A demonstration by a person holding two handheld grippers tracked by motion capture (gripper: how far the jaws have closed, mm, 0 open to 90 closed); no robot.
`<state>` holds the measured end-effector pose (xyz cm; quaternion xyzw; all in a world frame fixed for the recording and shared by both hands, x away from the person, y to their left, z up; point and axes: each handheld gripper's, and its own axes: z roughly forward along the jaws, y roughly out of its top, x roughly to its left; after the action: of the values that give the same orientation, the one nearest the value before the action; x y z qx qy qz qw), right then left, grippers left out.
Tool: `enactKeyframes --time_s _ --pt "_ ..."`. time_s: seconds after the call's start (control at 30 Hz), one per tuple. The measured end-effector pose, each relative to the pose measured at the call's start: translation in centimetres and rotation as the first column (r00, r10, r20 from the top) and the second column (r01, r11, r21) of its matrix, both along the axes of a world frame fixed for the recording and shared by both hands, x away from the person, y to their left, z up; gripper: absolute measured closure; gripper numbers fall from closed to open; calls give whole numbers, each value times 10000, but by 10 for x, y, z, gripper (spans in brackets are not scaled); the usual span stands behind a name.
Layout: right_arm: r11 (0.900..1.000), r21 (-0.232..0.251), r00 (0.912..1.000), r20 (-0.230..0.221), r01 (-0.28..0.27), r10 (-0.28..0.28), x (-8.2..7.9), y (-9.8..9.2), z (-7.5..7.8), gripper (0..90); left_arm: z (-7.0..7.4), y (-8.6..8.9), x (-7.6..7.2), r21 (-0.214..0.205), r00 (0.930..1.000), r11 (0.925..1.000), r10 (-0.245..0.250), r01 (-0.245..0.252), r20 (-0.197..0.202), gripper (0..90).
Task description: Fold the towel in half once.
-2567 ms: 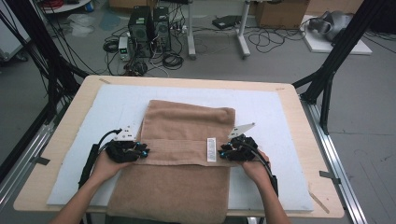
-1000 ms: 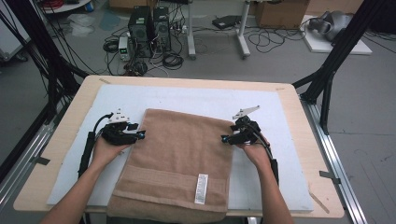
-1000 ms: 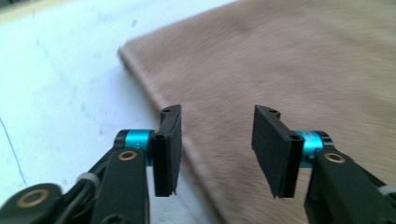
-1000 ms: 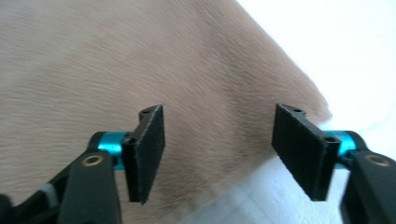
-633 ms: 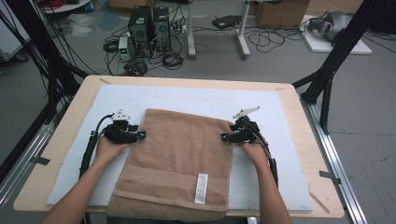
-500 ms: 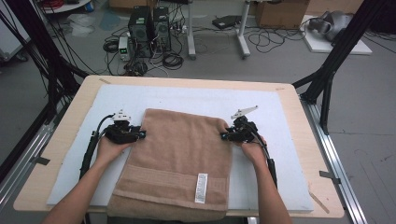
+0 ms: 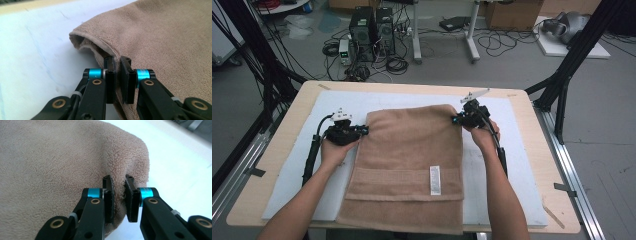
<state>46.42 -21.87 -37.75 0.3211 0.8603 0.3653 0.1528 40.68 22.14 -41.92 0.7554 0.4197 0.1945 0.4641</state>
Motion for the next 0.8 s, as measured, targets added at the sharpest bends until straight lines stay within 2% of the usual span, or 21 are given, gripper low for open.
enactKeyframes --time_s 0.03,0.07,0.1,0.13,0.17,0.2,0.23,0.3,0.37,0.4,0.43,0.47,0.5,0.53,0.57,0.6,0.7,0.77,0.8 --pt "10000 13 9999 152 28 -29 4 1 6 804 3 0 2 -19 9993 9999 169 -169 323 836" --pt "9999 86 9996 268 128 -130 8 1 10 782 3 -1 7 88 9994 9997 210 -212 269 830" --pt "9994 2 9992 225 337 -337 12 1 10 694 1 -3 11 279 9995 9992 294 -297 85 804" --pt "9975 -288 9974 336 649 -639 16 2 7 563 -1 -4 15 397 9991 9985 393 -385 -184 734" --pt "9930 -548 9940 388 1045 -1024 17 3 3 507 -4 -4 17 336 9980 9986 412 -397 -475 649" --pt "9927 -487 9939 121 1099 -1094 19 1 -1 477 -6 -4 17 312 9972 9989 359 -339 -660 613" --pt "9935 -409 9942 -138 1060 -1066 18 1 -5 454 -7 -5 16 528 9969 9985 209 -169 -754 603" --pt "9930 -768 9952 -312 902 -928 12 2 -9 394 -7 -6 10 586 9975 9982 -120 161 -694 598" --pt "9966 -521 9972 -367 635 -654 1 0 -11 396 -4 -6 4 508 9972 9980 -354 388 -664 589" --pt "9976 -400 9970 -509 558 -578 -3 -1 -11 368 -2 -6 1 592 9968 9968 -500 537 -621 587" --pt "9983 -340 9939 -983 474 -505 -5 -2 -10 349 0 -5 -2 690 9964 9954 -630 668 -566 583" --pt "9993 -187 9916 -1248 317 -338 -9 -2 -9 356 2 -4 -6 658 9963 9952 -695 728 -503 577" --pt "9997 -185 9930 -1170 131 -152 -15 -2 -7 362 4 -2 -9 642 9959 9948 -760 791 -494 573" --pt "10000 -88 9973 -734 35 -41 -23 -2 -5 368 5 -1 -11 662 9955 9942 -822 853 -480 564" --pt "10000 52 9986 -529 -8 11 -29 -3 -4 368 7 1 -16 653 9951 9936 -898 923 -410 551" --pt "9993 366 9987 -488 -123 140 -36 -4 -2 366 9 3 -20 644 9945 9930 -962 987 -414 546" --pt "9981 495 9991 -222 -357 368 -51 -7 -2 363 11 6 -33 578 9928 9912 -1179 1190 -216 521" --pt "9977 527 9988 -214 -423 435 -59 -9 -2 362 13 7 -41 766 9894 9867 -1415 1435 -317 502" --pt "9973 572 9988 -154 -451 460 -63 -10 -3 364 13 7 -45 738 9888 9862 -1471 1485 -243 487"
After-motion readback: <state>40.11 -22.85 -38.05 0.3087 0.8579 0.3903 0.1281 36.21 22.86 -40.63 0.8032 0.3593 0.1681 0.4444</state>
